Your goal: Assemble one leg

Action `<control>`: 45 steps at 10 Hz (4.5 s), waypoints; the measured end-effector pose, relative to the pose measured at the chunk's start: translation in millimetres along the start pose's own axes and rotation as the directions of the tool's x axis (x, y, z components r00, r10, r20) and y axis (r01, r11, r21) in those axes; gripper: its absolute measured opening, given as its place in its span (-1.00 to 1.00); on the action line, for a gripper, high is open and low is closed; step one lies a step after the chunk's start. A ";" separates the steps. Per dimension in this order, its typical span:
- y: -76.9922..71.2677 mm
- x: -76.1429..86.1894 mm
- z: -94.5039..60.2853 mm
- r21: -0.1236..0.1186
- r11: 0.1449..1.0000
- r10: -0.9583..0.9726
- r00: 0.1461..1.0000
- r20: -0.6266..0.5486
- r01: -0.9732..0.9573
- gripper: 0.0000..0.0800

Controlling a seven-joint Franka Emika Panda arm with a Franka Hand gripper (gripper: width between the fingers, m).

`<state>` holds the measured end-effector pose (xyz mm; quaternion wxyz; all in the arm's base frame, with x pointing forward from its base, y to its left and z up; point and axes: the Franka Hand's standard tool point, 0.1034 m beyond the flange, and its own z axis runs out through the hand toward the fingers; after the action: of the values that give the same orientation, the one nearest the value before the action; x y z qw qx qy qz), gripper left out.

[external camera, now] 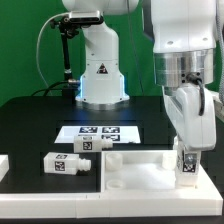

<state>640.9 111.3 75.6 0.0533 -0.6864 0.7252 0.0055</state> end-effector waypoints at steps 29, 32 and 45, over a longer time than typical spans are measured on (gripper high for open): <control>-4.6 -3.2 2.3 0.001 0.884 -0.467 0.883 0.048 0.468 0.54; -1.3 -14.8 0.2 0.021 0.715 -0.699 0.715 0.031 0.698 0.62; -5.7 10.0 2.8 -0.002 0.730 -0.684 0.730 0.001 0.684 -0.29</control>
Offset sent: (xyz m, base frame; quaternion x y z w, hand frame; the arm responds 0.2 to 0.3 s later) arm 0.0042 0.0202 0.0031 0.0379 -0.1188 -0.4415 0.8886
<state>646.3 101.2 72.3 0.0509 -0.9051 0.4220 -0.0139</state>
